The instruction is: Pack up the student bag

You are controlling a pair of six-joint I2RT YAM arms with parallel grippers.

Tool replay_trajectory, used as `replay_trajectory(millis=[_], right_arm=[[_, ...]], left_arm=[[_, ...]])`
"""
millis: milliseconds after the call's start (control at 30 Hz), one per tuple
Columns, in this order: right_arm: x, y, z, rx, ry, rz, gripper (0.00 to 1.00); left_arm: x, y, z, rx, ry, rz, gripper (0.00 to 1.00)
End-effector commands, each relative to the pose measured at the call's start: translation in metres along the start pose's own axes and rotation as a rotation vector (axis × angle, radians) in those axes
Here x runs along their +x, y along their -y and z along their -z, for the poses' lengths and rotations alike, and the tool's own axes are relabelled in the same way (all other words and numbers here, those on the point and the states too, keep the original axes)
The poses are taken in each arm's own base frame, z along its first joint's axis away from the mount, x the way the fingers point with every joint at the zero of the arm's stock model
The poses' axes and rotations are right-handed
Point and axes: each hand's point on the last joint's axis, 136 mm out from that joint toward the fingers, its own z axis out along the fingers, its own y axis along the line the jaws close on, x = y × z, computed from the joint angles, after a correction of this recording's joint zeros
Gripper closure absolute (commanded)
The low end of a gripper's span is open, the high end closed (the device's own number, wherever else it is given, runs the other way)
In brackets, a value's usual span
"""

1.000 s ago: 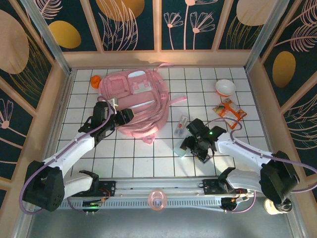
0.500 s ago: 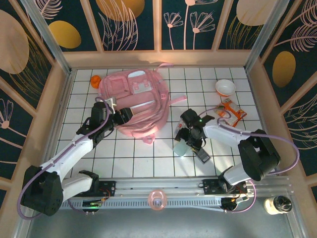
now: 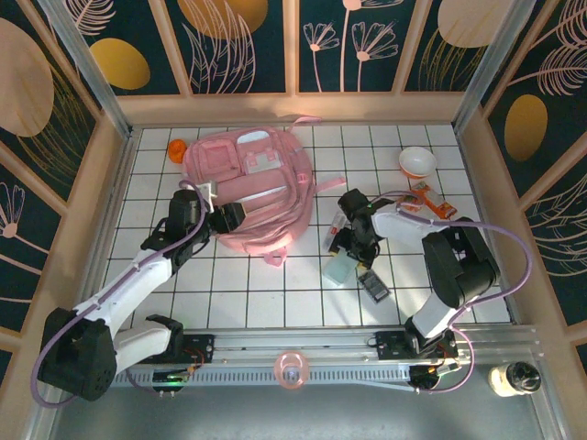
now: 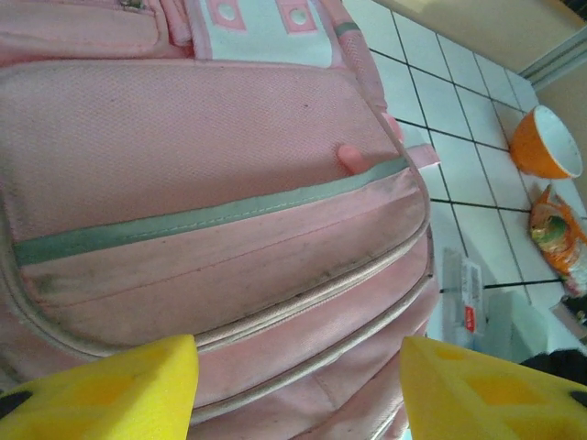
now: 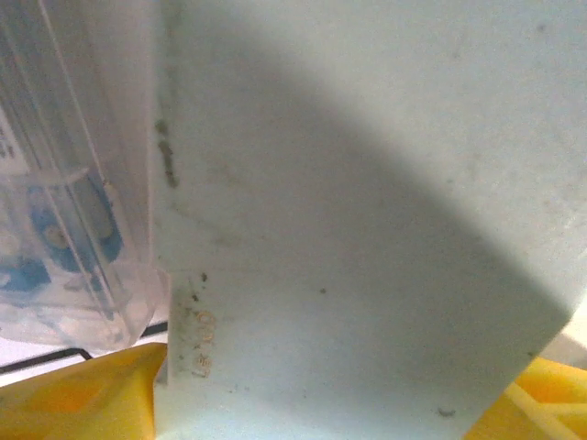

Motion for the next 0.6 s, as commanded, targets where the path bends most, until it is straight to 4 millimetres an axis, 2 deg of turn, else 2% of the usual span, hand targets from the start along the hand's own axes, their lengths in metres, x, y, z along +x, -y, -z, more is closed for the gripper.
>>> replay_trajectory(millis=[0,100,267,433,567], right_arm=[[-0.026,0.02,-0.011,0.084,0.071,0.038,0.34],[-0.027,0.02,-0.01,0.062,0.075,0.047,0.42],[-0.028,0.011,0.0,-0.008,0.11,0.046,0.45],[-0.029,0.003,0.011,-0.075,0.149,0.05,0.47],[-0.027,0.007,0.011,-0.069,0.151,0.048,0.47]], left_arm=[[-0.028,0.018,0.018,0.011,0.076,-0.347,0.42],[-0.034,0.027,0.02,0.03,0.068,-0.614,0.41],[-0.019,0.026,-0.006,0.068,-0.052,-0.922,0.39],[-0.006,0.012,-0.043,0.07,-0.167,-1.02,0.26],[-0.002,0.008,-0.062,0.084,-0.18,-1.039,0.24]])
